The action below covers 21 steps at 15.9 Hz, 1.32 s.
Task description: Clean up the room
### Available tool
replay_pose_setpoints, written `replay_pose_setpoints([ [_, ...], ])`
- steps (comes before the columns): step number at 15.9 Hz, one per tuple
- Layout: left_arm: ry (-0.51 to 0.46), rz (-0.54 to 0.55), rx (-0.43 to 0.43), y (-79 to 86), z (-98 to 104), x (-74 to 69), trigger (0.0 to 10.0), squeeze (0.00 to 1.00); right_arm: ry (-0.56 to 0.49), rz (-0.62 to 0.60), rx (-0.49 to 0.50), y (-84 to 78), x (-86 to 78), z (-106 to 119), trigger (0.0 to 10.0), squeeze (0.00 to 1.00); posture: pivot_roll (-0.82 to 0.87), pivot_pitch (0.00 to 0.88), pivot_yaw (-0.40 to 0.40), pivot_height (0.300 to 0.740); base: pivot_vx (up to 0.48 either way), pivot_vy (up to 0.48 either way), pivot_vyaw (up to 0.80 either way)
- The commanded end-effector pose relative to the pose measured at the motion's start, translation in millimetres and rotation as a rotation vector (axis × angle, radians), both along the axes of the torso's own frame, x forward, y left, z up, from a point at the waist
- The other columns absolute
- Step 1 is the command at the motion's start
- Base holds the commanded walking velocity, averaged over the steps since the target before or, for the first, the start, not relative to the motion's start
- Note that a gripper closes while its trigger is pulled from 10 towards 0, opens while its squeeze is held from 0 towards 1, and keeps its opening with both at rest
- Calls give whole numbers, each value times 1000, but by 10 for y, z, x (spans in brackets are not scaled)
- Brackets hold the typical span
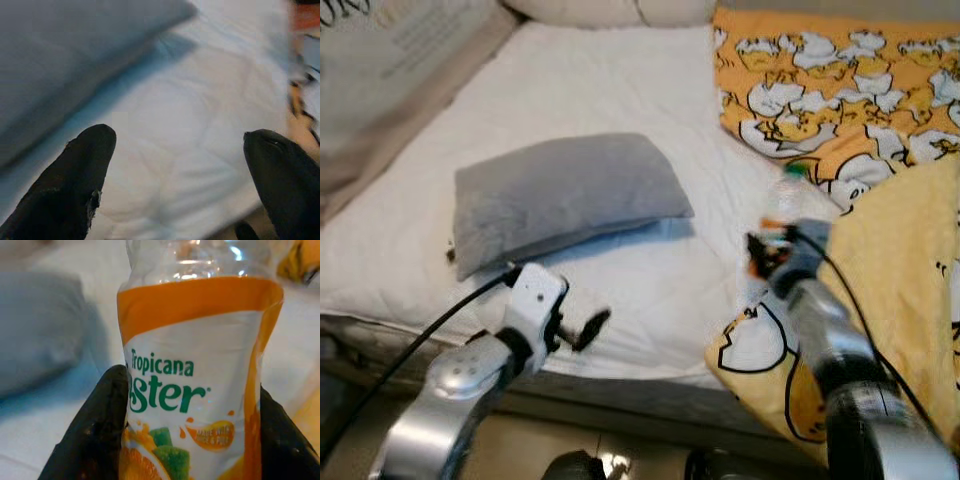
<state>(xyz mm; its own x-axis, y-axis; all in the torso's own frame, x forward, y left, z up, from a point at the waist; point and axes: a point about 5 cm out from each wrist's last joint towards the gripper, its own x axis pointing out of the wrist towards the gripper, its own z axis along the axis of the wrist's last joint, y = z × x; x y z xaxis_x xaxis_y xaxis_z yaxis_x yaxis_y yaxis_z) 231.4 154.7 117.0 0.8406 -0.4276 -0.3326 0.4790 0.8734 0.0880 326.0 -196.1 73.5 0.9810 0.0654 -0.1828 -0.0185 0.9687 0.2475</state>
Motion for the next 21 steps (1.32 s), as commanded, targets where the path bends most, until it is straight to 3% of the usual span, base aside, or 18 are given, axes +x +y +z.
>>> replay_pose_setpoints([
  [1,-28,46,15,45,25,32,10000,0,-27,28,25,44,-8,83,10000,0,12,0,40,740,0,0,0],
  [2,-42,75,5,35,34,41,10000,0,-58,53,30,67,-86,114,10000,0,10,0,36,740,0,0,0],
  [3,-76,146,-17,39,58,49,10000,0,-131,118,-59,149,-267,166,10000,0,12,0,23,740,0,0,0],
  [7,-75,266,-65,61,5,-47,10000,0,-138,156,-27,378,-624,165,10000,0,18,0,16,740,0,0,798],
  [13,-103,403,67,328,-29,-51,10000,0,-80,158,-57,415,-744,156,10000,0,30,0,-1,740,0,0,779],
  [21,-102,402,7,240,-6,52,10000,0,-19,123,24,403,-767,129,10000,0,23,0,25,740,0,0,778],
])
